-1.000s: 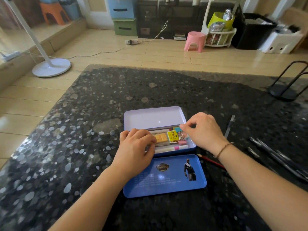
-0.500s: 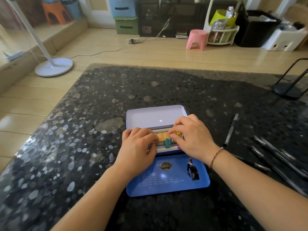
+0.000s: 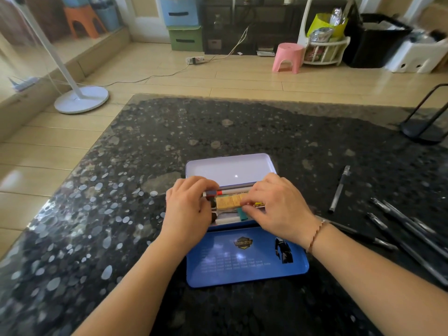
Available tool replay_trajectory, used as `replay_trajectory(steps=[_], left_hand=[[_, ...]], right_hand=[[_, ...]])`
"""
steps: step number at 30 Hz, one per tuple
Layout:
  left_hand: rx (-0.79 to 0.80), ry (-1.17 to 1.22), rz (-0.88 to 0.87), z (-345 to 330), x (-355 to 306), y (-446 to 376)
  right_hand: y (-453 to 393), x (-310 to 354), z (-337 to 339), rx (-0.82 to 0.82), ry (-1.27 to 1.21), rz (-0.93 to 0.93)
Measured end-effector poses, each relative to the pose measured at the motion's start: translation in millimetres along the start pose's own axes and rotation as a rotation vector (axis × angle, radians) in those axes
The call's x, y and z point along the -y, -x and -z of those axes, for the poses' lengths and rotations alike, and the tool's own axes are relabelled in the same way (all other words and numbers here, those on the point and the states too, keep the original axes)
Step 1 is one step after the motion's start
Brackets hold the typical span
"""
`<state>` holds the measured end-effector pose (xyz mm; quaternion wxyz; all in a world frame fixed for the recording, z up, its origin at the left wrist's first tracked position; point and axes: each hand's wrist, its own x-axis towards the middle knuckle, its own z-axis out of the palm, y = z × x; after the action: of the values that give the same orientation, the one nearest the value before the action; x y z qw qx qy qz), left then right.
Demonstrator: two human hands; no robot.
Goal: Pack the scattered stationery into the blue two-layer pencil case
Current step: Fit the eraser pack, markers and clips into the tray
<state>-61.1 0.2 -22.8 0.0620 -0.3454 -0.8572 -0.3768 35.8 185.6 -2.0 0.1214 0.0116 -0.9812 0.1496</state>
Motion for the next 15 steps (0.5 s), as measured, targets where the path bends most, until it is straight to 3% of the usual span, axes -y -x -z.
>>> replay_trajectory(steps=[3, 9, 15], left_hand=[[0.038, 0.020, 0.085, 10.0, 12.6, -4.5], [0.129, -0.114, 0.020, 2.5, 0.0, 0.8], [0.210, -0.128, 0.081, 2.6, -3.9, -0.1]], right_hand=[[-2.9, 12.4, 1.6, 0.083, 0.061, -0.038], [-9.2, 35.6, 1.0, 0.072, 0.156, -0.198], [-21.4, 40.3, 19.8, 0.175, 0.168, -0.200]])
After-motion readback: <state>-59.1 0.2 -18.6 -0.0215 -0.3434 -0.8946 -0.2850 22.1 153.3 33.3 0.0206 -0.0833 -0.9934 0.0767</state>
